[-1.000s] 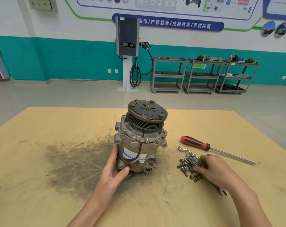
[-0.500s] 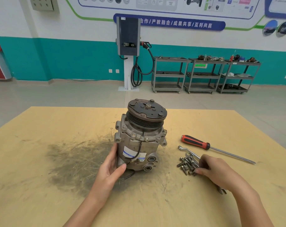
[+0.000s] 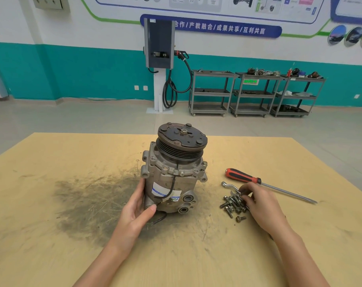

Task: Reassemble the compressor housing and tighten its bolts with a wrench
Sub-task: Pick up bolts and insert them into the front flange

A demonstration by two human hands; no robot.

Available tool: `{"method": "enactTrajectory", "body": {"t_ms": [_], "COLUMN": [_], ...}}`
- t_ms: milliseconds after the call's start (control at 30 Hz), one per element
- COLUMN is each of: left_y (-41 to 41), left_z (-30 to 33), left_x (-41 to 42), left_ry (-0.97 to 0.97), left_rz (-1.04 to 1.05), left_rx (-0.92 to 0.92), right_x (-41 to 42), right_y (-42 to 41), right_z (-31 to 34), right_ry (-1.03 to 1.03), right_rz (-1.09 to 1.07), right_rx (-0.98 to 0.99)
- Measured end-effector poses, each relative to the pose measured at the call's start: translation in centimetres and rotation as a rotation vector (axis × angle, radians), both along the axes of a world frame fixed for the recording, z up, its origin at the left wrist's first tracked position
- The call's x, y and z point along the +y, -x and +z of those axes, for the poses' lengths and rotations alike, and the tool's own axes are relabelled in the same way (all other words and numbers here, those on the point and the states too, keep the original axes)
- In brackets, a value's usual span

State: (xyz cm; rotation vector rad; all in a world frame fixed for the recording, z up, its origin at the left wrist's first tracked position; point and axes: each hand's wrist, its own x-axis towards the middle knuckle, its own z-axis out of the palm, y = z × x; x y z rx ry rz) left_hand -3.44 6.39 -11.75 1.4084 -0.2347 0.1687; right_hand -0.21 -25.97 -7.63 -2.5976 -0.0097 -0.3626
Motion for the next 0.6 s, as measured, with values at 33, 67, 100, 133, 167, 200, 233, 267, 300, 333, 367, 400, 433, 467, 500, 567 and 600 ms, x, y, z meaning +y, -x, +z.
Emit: {"method": "enactTrajectory", "body": {"t_ms": [33,67,100,133,167,200,233,267,300,333,367,400,433,467,500,567,600], "left_y": [0.0,0.0,0.0,0.0,0.0,0.0,0.1,0.1,0.2,0.2,0.3,0.3,0.3,0.3,0.3,0.3,0.2], "left_z": [0.0,0.0,0.0,0.0,0.0,0.0,0.0,0.0,0.0,-0.1,-0.2,-0.2,-0.2,-0.2,-0.1,-0.1,0.0], "left_x": [0.0,0.0,0.0,0.0,0.0,-0.1,-0.1,-0.1,-0.1,-0.1,-0.1,-0.1,-0.1,-0.1,-0.1,-0.1,0.0], "left_ry": [-0.004,-0.006,-0.006,-0.005,-0.004,-0.001,0.002,0.002,0.001,0.001,0.004,0.006,0.003,-0.002,-0.002,0.007,0.006], "left_rz": [-0.002,-0.002,-0.002,-0.002,-0.001,-0.001,-0.002,-0.003,-0.004,-0.006,-0.009,-0.012,-0.016,-0.021,-0.024,-0.024,-0.022], "left_rx": [-0.002,-0.003,-0.002,-0.003,-0.004,-0.003,-0.003,-0.006,-0.009,-0.008,-0.004,-0.005,-0.010,-0.015,-0.012,-0.002,-0.001], "right_x": [0.1,0.1,0.0,0.0,0.0,0.0,0.0,-0.1,-0.3,-0.5,-0.9,-1.4,-1.8,-2.0,-1.9,-1.3,-1.0], "right_y": [-0.1,-0.1,-0.1,0.0,0.2,0.4,0.5,0.7,0.9,1.1,1.5,1.8,2.1,2.4,2.6,2.5,2.3], "right_z": [-0.2,-0.4,-0.5,-0.5,-0.4,-0.1,0.2,0.7,1.2,1.8,2.3,2.7,3.0,3.2,3.4,3.3,3.1], "right_ry": [0.029,0.047,0.056,0.057,0.052,0.041,0.029,0.024,0.034,0.065,0.109,0.140,0.150,0.153,0.158,0.176,0.183], "right_rz": [0.002,-0.001,-0.004,-0.006,-0.009,-0.010,-0.006,0.008,0.036,0.075,0.123,0.173,0.215,0.244,0.264,0.293,0.296], "right_rx": [0.011,0.020,0.026,0.026,0.018,0.005,-0.005,0.002,0.042,0.118,0.217,0.314,0.394,0.450,0.484,0.516,0.516]}}
